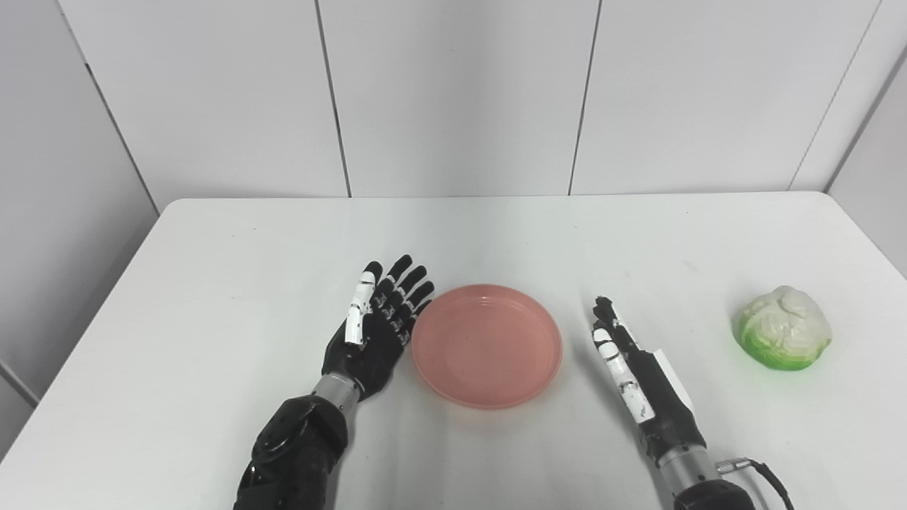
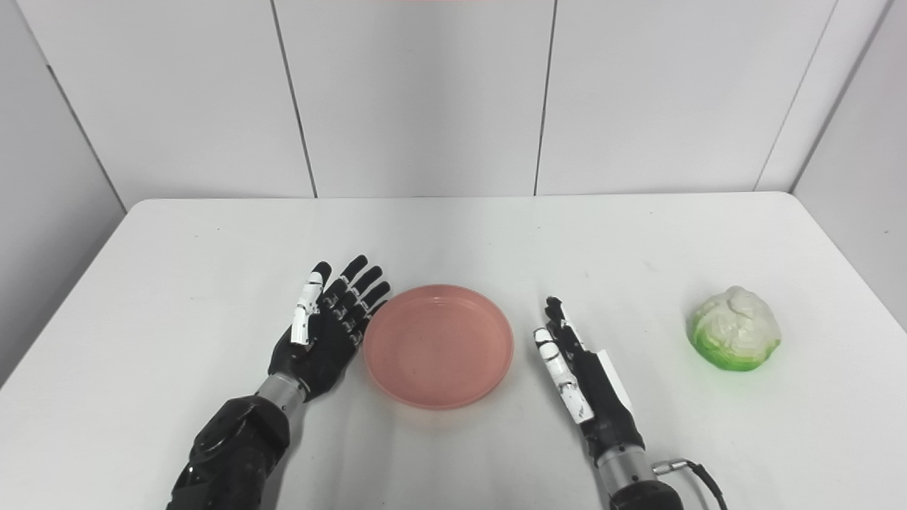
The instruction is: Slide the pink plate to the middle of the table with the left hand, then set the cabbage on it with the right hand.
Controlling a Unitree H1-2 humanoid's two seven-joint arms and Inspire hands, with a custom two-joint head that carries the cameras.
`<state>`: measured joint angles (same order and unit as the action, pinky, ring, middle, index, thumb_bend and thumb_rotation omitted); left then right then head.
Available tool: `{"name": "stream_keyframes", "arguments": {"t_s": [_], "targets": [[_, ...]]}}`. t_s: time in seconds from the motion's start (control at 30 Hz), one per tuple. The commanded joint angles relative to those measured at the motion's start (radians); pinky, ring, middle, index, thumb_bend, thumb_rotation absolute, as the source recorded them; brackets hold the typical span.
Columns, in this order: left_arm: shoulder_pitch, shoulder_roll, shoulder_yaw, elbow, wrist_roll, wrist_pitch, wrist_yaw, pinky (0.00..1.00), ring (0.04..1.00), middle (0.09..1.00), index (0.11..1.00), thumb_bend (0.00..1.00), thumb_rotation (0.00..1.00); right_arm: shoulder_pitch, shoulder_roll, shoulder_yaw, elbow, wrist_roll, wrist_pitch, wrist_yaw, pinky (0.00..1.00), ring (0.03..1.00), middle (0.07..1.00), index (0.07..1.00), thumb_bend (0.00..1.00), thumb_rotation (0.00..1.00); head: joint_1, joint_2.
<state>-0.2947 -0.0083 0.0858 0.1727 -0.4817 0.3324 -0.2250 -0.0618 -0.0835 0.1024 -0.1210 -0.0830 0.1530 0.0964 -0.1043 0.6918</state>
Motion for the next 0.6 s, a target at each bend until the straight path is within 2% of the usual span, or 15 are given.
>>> {"name": "stream_keyframes", "arguments": {"t_s": [0.0,0.13,0.2,0.3,0.33,0.4,0.57], "targets": [[0.035,0.006,-0.003,0.027,0.028,0.0,0.008,0.97,0.958,0.959,0.947,0.5,1.0,-0.006,0.011,0.0,-0.018,0.009,0.024,0.002,0.98,0.974,0.979,0.98,0.22,1.0,-0.02,0.001],[0.04,0.017,-0.001,0.045,0.029,-0.02,-0.003,0.95,0.945,0.946,0.933,0.5,1.0,-0.012,0.004,-0.005,-0.031,-0.036,0.004,-0.022,0.96,0.964,0.969,0.968,0.23,1.0,-0.066,-0.003],[0.041,0.028,0.0,0.059,0.032,-0.033,-0.013,0.94,0.929,0.935,0.921,0.52,1.0,-0.021,0.003,-0.008,-0.046,-0.067,-0.012,-0.044,0.92,0.939,0.941,0.937,0.34,1.0,-0.101,-0.006],[0.038,0.037,0.007,0.079,0.029,-0.054,-0.028,0.92,0.926,0.932,0.915,0.53,1.0,-0.04,0.003,-0.019,-0.074,-0.096,-0.036,-0.069,0.87,0.91,0.918,0.914,0.42,0.99,-0.124,-0.009],[0.036,0.04,0.008,0.091,0.029,-0.064,-0.034,0.92,0.925,0.932,0.915,0.53,1.0,-0.048,0.001,-0.022,-0.084,-0.107,-0.047,-0.076,0.83,0.892,0.905,0.902,0.43,0.94,-0.124,-0.009],[0.032,0.048,0.007,0.11,0.036,-0.088,-0.044,0.92,0.923,0.931,0.914,0.53,1.0,-0.064,-0.009,-0.03,-0.101,-0.124,-0.062,-0.085,0.81,0.876,0.892,0.894,0.46,0.9,-0.133,-0.013],[0.028,0.066,0.008,0.139,0.041,-0.129,-0.064,0.92,0.924,0.928,0.913,0.54,1.0,-0.127,-0.04,-0.074,-0.24,-0.164,-0.001,-0.089,0.78,0.852,0.88,0.887,0.57,0.84,-0.204,-0.029]]}}
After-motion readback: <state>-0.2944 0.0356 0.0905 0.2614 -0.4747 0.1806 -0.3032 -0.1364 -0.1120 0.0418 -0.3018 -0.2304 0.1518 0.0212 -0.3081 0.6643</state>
